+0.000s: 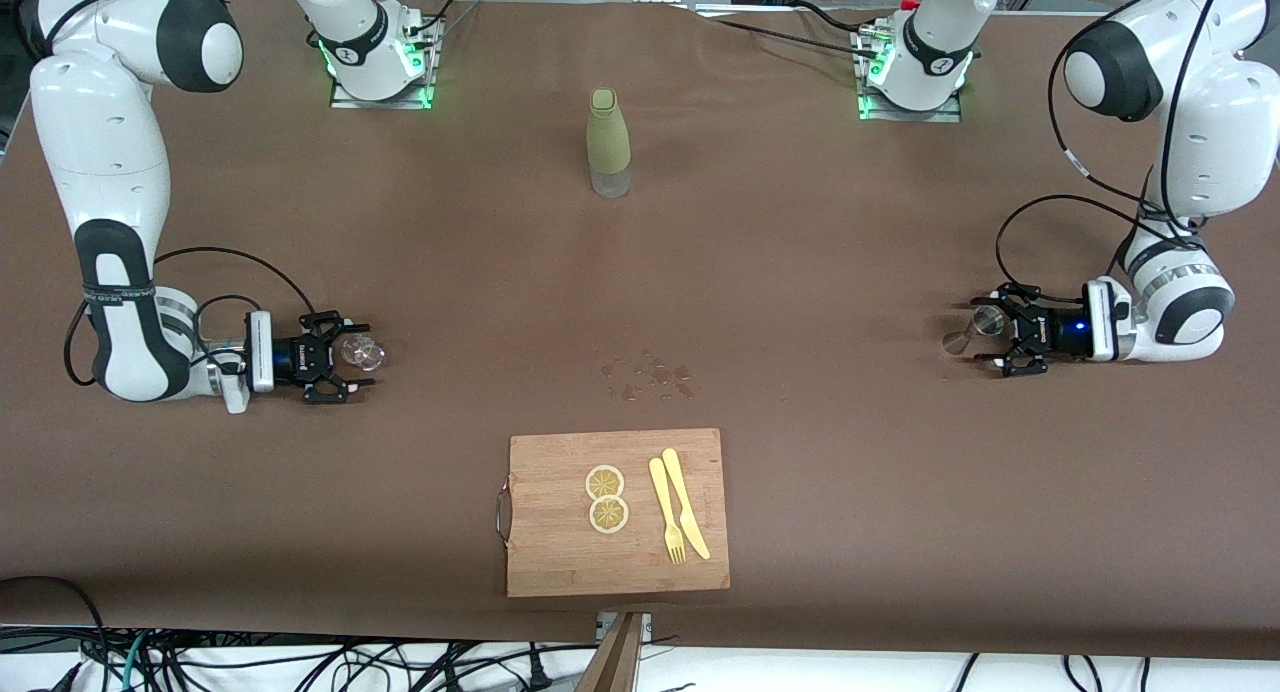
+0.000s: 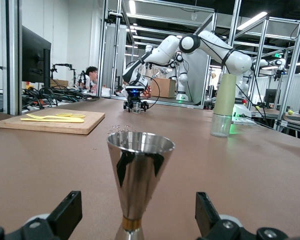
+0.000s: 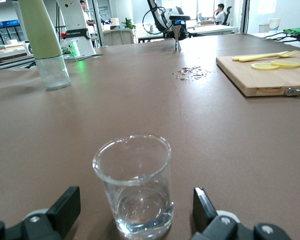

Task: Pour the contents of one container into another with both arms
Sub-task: 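Grasp the glass cup with the right gripper while the left gripper grasps the jigger, then lift the glass cup with the right gripper while the left gripper lifts the jigger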

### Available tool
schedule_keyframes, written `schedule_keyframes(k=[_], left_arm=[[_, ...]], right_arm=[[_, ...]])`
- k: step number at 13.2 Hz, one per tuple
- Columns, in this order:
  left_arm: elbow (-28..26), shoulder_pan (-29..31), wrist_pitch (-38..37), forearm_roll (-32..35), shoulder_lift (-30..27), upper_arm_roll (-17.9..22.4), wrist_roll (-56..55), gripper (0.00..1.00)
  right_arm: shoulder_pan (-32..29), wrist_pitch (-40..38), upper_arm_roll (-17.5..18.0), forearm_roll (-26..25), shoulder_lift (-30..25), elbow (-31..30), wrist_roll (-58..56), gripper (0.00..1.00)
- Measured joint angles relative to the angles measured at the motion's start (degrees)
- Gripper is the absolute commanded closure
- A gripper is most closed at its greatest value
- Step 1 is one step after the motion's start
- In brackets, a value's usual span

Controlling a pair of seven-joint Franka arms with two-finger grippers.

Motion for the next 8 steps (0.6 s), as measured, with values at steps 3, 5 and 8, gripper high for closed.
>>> schedule_keyframes(k=[3, 5, 8], left_arm=[[0.0, -0.1, 0.0, 0.0, 0.3, 0.1, -0.3, 0.00], [0.0, -0.1, 0.0, 0.0, 0.5, 0.1, -0.3, 0.00], [0.0, -0.1, 0.0, 0.0, 0.6, 0.2, -0.3, 0.18]], right_arm=[[0.0, -0.3, 0.9, 1.5, 0.7, 0.0, -1.8, 0.28], [0.0, -0.3, 2.1, 2.0, 1.2, 0.0, -2.4, 0.55], [0.0, -0.3, 2.7, 2.0, 1.3, 0.0, -2.4, 0.72]])
